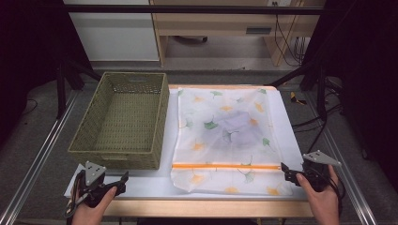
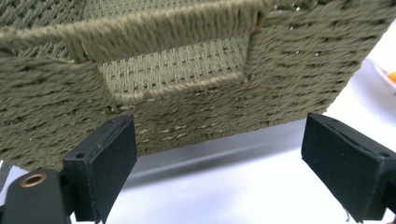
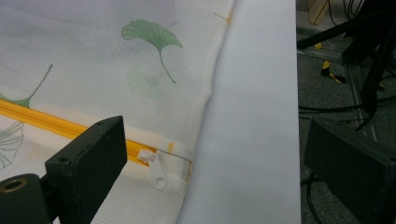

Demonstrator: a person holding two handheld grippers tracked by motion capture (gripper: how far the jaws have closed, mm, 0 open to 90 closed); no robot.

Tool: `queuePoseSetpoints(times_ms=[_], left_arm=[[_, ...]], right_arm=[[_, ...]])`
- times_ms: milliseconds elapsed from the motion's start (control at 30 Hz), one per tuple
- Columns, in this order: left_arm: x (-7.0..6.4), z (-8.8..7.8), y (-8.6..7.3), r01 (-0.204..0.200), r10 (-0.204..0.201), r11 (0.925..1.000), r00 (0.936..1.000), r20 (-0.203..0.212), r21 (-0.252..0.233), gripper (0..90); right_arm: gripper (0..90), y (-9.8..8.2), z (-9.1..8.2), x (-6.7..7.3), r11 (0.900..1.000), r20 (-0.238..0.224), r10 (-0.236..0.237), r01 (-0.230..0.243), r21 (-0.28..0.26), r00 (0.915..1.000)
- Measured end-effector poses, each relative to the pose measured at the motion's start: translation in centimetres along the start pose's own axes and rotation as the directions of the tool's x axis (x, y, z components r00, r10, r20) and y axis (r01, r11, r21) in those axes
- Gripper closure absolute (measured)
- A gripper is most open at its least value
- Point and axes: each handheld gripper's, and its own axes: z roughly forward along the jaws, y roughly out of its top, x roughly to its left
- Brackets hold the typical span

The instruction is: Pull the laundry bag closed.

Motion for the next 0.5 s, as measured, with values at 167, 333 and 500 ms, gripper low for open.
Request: queuePoseSetpoints(times_ms=[167, 333, 500], left_arm=[[0.04, 0.3, -0.21, -0.017, 0.017, 0.9998, 0.9998, -0.009, 0.011, 10.5], [0.17, 0.46, -0.39, -0.018, 0.018, 0.9996, 0.9997, -0.013, 0.021, 10.5], [0.22, 0.57, -0.45, -0.025, 0.026, 0.9994, 0.9995, -0.018, 0.024, 10.3]], right_arm=[[7.0, -0.37, 0.41, -0.18, 0.999, -0.019, -0.008, 0.009, 0.036, 0.9998], [7.4, -0.6, 0.66, -0.31, 0.998, -0.025, 0.001, 0.0, 0.066, 0.9997], [7.7, -0.75, 0.84, -0.34, 0.996, -0.029, -0.006, 0.008, 0.084, 0.9996]])
